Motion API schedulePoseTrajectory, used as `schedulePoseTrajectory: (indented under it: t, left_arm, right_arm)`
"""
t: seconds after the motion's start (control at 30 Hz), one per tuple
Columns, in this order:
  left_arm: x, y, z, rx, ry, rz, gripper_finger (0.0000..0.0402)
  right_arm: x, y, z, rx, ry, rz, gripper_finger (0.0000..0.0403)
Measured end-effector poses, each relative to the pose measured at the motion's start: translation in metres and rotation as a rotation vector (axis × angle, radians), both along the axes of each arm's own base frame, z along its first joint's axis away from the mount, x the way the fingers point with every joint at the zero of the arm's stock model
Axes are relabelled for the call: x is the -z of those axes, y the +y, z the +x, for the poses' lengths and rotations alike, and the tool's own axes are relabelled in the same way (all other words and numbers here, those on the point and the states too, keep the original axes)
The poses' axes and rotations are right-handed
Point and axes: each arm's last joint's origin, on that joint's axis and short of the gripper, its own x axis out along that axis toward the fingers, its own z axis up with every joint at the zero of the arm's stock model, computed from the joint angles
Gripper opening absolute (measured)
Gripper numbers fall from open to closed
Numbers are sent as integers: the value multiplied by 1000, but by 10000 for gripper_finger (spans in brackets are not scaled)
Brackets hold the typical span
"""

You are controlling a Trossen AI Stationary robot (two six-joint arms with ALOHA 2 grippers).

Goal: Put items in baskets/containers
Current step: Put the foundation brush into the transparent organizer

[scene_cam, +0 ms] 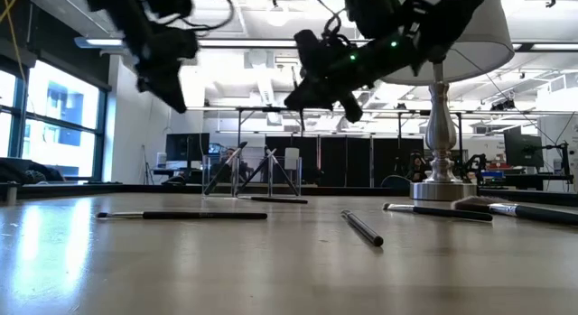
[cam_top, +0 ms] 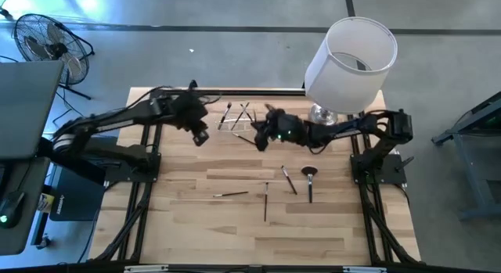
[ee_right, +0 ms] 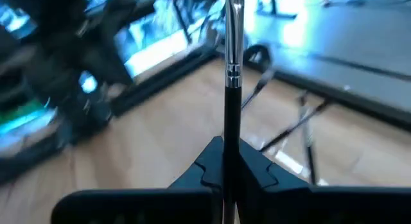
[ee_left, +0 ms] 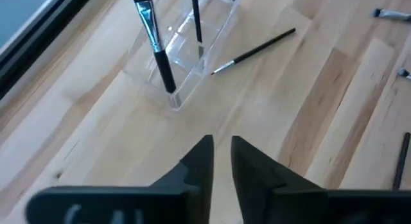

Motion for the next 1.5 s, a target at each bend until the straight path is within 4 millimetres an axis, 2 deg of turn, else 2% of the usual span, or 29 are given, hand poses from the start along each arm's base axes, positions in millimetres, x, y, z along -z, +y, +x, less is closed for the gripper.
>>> schedulePoseTrajectory:
  t: [0.17, 0.33, 0.5, 0.6, 0.97, 1.2, 1.5]
  left_arm:
    - [27, -12, -26, -6, -145, 57, 16]
    - [46, -21, -46, -12, -232, 71, 2]
    - [48, -25, -54, -36, -263, 72, 5]
    - [46, -25, -55, -35, -277, 77, 5]
    - [46, -26, -56, -24, -273, 89, 5]
    - [46, -26, -56, -10, -270, 95, 5]
    - [46, -26, -55, 3, -279, 74, 5]
  right_arm:
    - [-1, -23, 6, 77, -62, -22, 8]
    - [6, -37, 39, 79, -34, -76, 8]
    - [3, -52, 64, 193, 1, -190, 8]
    - [3, -63, 63, 221, 51, -199, 8]
    - [25, -84, 53, 215, 220, -155, 10]
    - [34, -83, 54, 191, 249, -126, 22]
    - [35, -82, 54, 171, 248, -109, 41]
